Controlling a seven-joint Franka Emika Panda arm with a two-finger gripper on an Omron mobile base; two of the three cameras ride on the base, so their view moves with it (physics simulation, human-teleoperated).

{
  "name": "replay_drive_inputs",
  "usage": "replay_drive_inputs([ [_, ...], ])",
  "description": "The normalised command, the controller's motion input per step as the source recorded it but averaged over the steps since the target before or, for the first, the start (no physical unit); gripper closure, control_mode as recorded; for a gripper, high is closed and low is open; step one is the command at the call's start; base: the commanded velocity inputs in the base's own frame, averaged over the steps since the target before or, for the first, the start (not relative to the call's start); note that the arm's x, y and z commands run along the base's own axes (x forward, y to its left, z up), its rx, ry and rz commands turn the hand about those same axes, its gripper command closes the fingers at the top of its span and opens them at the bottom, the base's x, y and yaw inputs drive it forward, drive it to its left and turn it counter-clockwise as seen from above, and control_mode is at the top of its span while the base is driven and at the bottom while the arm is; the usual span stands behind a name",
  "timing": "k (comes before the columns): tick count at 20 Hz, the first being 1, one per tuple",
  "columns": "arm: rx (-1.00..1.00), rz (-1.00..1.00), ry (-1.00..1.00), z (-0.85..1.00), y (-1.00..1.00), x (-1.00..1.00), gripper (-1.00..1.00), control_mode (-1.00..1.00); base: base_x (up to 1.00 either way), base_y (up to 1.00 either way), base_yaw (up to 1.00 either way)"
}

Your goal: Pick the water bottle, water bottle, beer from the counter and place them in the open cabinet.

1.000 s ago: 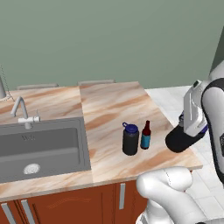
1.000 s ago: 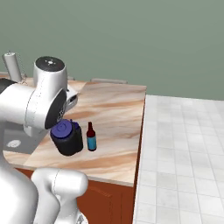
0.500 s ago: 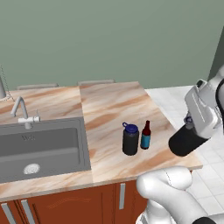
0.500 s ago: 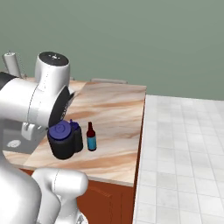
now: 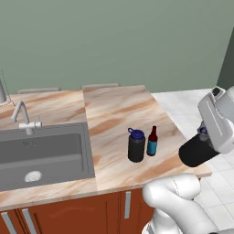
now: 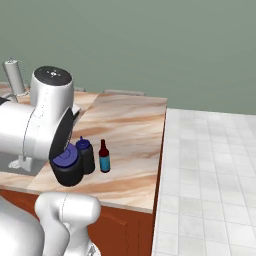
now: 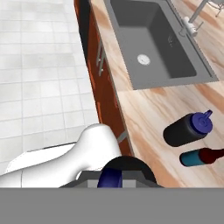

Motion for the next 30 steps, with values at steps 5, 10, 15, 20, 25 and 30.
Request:
replay_drive_inputs([
  [5, 0.0, 0.0, 0.0, 0.0, 0.0, 0.0, 1.0, 1.0, 0.0, 0.0, 0.0],
  [10, 0.0, 0.0, 0.0, 0.0, 0.0, 0.0, 1.0, 1.0, -0.11, 0.0, 0.0],
  [15, 0.0, 0.0, 0.0, 0.0, 0.0, 0.0, 1.0, 1.0, -0.69, -0.16, 0.0],
  [20, 0.0, 0.0, 0.0, 0.0, 0.0, 0.0, 1.0, 1.0, -0.94, -0.22, 0.0],
  [25, 0.0, 0.0, 0.0, 0.0, 0.0, 0.0, 1.0, 1.0, -0.72, -0.05, 0.11],
  [30, 0.0, 0.0, 0.0, 0.0, 0.0, 0.0, 1.0, 1.0, -0.23, 0.0, 0.38],
])
